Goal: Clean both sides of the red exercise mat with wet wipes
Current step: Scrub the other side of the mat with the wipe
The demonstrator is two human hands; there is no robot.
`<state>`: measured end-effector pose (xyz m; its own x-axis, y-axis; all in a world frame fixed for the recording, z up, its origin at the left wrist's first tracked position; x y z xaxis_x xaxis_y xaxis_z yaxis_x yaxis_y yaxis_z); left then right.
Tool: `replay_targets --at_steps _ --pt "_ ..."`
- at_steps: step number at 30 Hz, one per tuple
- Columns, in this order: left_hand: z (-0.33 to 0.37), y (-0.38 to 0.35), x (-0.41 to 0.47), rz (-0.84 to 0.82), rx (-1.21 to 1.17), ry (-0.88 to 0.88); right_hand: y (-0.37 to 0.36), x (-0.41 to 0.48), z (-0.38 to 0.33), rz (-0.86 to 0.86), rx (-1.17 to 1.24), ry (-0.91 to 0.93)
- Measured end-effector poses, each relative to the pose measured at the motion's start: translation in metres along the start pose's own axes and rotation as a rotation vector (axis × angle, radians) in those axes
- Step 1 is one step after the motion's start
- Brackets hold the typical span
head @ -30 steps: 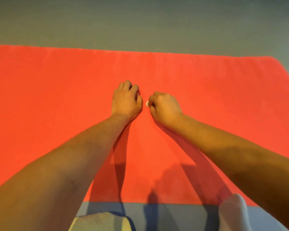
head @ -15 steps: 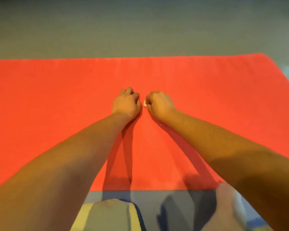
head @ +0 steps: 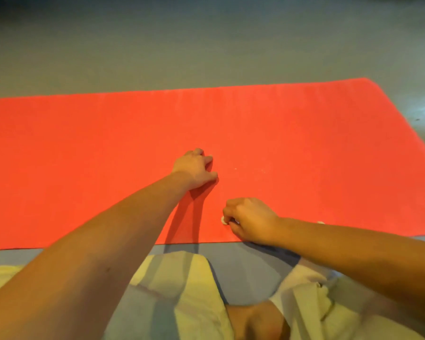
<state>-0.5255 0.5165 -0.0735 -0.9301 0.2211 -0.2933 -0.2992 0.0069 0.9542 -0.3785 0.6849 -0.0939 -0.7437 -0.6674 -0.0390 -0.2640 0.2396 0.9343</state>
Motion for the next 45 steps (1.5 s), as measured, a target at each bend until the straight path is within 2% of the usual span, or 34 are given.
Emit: replay_targets --at_steps 2,6,9,13,17,25,33,37,43,45 --pt "0.001 -0.005 -0.021 -0.045 -0.014 -0.007 0.005 0.000 -0.003 -0.015 0.003 -0.005" --pt "0.006 -0.014 -0.054 -0.107 -0.007 -0.013 0.016 0.025 0.010 0.083 0.001 -0.168" --pt "0.007 -0.019 -0.070 -0.140 -0.010 -0.004 0.013 0.029 0.004 0.076 -0.049 -0.210" --pt "0.008 -0.016 -0.075 -0.168 -0.017 0.013 0.001 -0.007 -0.017 0.016 -0.036 -0.067" --pt "0.021 -0.012 -0.072 -0.114 -0.002 0.050 -0.004 -0.036 -0.026 -0.029 -0.007 0.062" --pt "0.030 -0.009 -0.062 -0.111 0.029 0.081 0.008 0.002 0.012 0.131 -0.043 -0.113" --pt "0.030 0.003 -0.042 -0.225 0.117 0.012 -0.005 -0.029 -0.005 -0.037 0.006 0.068" --pt "0.032 0.009 -0.032 -0.219 0.159 -0.002 0.008 0.001 0.016 0.042 0.011 0.000" --pt "0.032 0.011 -0.027 -0.159 0.125 0.026 0.034 0.066 0.063 0.155 -0.064 -0.338" --pt "0.030 0.008 -0.026 -0.140 0.109 0.024 0.033 0.064 0.059 0.158 -0.094 -0.337"
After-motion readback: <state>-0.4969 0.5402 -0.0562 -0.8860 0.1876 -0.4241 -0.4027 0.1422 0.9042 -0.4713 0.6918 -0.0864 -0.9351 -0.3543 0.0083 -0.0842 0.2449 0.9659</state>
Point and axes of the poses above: each hand's wrist, its own x-axis towards the middle knuckle, its own y-axis out of the back of the hand, z = x × y, the point moved 1 cm from there along x, towards the middle knuckle, and after that the axes turned 10 degrees about y, right-handed, at the moved point
